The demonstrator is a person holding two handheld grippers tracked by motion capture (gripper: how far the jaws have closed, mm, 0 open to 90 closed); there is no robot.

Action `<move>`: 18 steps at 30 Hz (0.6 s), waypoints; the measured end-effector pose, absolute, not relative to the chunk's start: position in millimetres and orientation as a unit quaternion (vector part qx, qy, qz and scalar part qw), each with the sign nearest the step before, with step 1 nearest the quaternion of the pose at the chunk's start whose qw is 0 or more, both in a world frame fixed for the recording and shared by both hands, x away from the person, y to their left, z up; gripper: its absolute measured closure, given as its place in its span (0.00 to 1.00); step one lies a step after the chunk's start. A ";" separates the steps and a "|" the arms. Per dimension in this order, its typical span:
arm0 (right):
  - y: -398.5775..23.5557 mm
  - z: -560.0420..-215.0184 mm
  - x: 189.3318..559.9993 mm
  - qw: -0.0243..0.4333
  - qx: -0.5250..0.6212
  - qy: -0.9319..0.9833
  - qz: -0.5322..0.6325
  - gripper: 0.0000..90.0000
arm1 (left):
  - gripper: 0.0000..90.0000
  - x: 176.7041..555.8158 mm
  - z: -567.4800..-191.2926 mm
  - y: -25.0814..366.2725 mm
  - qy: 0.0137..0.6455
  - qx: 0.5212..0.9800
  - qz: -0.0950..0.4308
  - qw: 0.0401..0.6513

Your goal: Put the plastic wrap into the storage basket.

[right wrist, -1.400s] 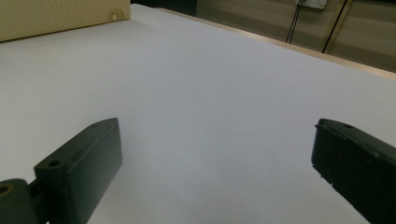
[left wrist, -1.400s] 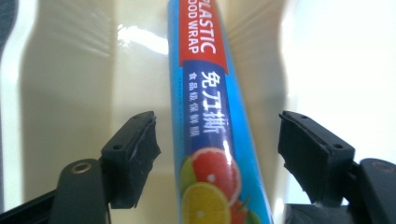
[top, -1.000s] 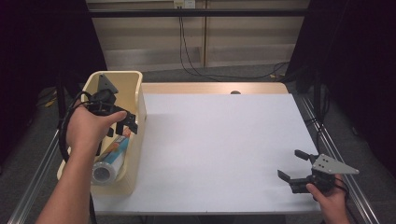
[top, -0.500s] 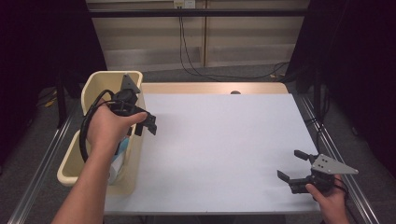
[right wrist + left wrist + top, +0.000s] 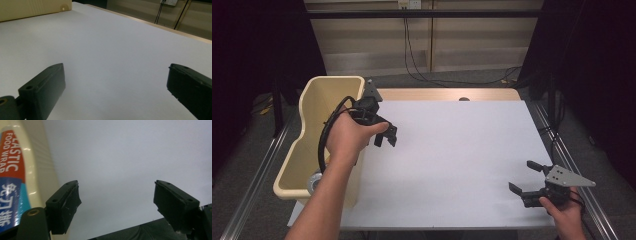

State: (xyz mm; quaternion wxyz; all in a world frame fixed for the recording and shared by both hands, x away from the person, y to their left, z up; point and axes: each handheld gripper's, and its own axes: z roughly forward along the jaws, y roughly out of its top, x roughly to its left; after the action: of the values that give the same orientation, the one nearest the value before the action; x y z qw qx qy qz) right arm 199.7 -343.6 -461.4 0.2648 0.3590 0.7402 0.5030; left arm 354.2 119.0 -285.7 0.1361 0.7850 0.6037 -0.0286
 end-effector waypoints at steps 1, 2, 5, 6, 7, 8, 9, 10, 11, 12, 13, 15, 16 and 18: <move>-343.6 -461.5 199.7 0.265 0.359 0.740 0.503 0.01 | 0.23 354.5 -287.3 116.2 0.602 0.786 -0.030 0.136; -343.6 -461.5 199.7 0.265 0.359 0.740 0.503 0.01 | 0.22 354.5 -287.3 116.2 0.602 0.786 -0.030 0.136; -343.4 -461.5 199.9 0.265 0.359 0.740 0.503 0.01 | 0.21 354.9 -295.3 104.1 0.593 0.792 -0.035 0.144; -343.4 -461.5 199.9 0.265 0.359 0.740 0.503 0.01 | 0.21 354.9 -295.3 104.1 0.593 0.792 -0.035 0.144; -343.3 -461.4 199.9 0.265 0.359 0.740 0.503 0.01 | 0.21 354.9 -297.7 100.6 0.592 0.792 -0.036 0.145; -343.3 -461.3 199.9 0.265 0.359 0.740 0.503 0.01 | 0.21 355.3 -300.1 97.6 0.589 0.794 -0.040 0.146; -343.3 -461.2 200.1 0.266 0.359 0.740 0.502 0.01 | 0.21 355.7 -305.6 91.7 0.586 0.796 -0.041 0.143; -343.3 -461.2 200.1 0.266 0.359 0.740 0.502 0.01 | 0.21 355.7 -305.6 91.7 0.586 0.796 -0.041 0.143; -343.3 -461.3 200.2 0.265 0.358 0.740 0.503 0.01 | 0.21 355.8 -312.2 86.8 0.584 0.799 -0.041 0.139; -343.3 -461.4 200.2 0.265 0.357 0.742 0.502 0.01 | 0.21 356.0 -315.4 85.2 0.583 0.799 -0.046 0.138; -343.3 -461.4 200.3 0.265 0.357 0.742 0.502 0.01 | 0.21 356.0 -318.9 83.8 0.582 0.801 -0.047 0.136; -343.3 -461.4 200.2 0.265 0.358 0.741 0.502 0.01 | 0.21 355.9 -322.4 82.3 0.582 0.800 -0.048 0.137; -343.3 -461.5 200.3 0.265 0.358 0.741 0.502 0.01 | 0.21 355.6 -326.0 81.0 0.583 0.800 -0.048 0.136; -343.3 -461.4 200.3 0.265 0.358 0.741 0.502 0.01 | 0.20 355.7 -332.3 79.3 0.580 0.803 -0.049 0.131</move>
State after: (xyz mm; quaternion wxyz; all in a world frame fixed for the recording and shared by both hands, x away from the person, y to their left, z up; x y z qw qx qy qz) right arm 200.3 -343.3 -461.4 0.2648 0.3584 0.7409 0.5024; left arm 355.7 79.3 -332.3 0.1308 0.8028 0.5797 -0.0491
